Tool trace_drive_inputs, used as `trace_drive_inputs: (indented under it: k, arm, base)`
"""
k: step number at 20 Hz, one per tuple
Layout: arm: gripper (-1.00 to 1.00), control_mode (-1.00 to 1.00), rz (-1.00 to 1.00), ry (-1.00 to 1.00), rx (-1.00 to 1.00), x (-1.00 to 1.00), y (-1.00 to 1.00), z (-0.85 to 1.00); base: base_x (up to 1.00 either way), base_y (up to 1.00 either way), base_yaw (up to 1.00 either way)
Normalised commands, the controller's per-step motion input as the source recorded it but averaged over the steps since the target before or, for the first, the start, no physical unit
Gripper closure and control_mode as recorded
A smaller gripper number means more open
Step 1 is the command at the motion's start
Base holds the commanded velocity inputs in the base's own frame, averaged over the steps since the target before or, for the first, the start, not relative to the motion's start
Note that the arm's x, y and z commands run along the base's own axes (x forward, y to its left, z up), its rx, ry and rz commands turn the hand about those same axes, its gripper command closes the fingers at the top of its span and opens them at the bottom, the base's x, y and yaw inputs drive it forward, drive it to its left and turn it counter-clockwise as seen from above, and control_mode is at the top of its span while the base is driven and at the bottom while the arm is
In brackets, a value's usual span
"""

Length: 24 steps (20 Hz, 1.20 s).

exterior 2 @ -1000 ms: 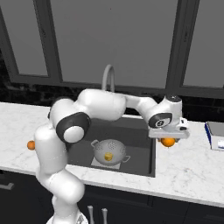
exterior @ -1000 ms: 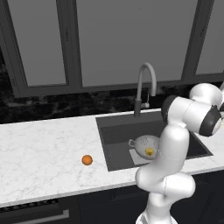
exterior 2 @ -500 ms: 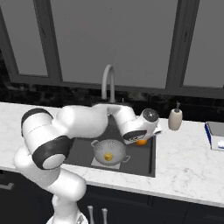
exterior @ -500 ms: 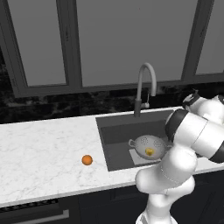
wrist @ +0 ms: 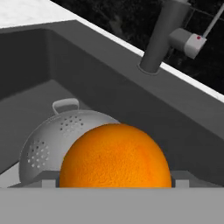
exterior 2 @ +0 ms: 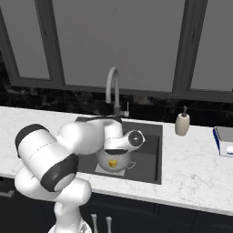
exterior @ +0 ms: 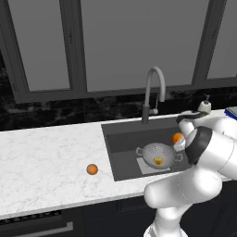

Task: Put the colander in the sink, put the kiwi, orange, tangerine in the colander, and turn on the sink faucet and pour water over the colander.

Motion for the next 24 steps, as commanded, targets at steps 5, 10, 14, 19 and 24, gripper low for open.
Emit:
trace_drive_inputs:
  k: [5,10,14,19,24]
  arm:
    - [1.00,-1.00,-0.01,0.04,-0.05,0.19,0.14,-0.09]
    - [1.00,-1.00,0.00,0.14,-0.10,0.11,0.13,-0.38]
    - [1.00,-1.00,0.00,0.18,-0.02,0.12,0.03,-0.10]
    - [1.00,-1.00,0.00,0.09,-0.03,0.19,0.00,-0.07]
    - [1.00,-1.00,0.00,0.00,-0.01,0.27,0.00,-0.12]
  base:
    - [0.00,0.00,0.00]
    - [0.00,0.00,0.00]
    - [0.00,0.00,0.00]
    - [0.00,0.00,0.00]
    - [0.00,0.00,0.00]
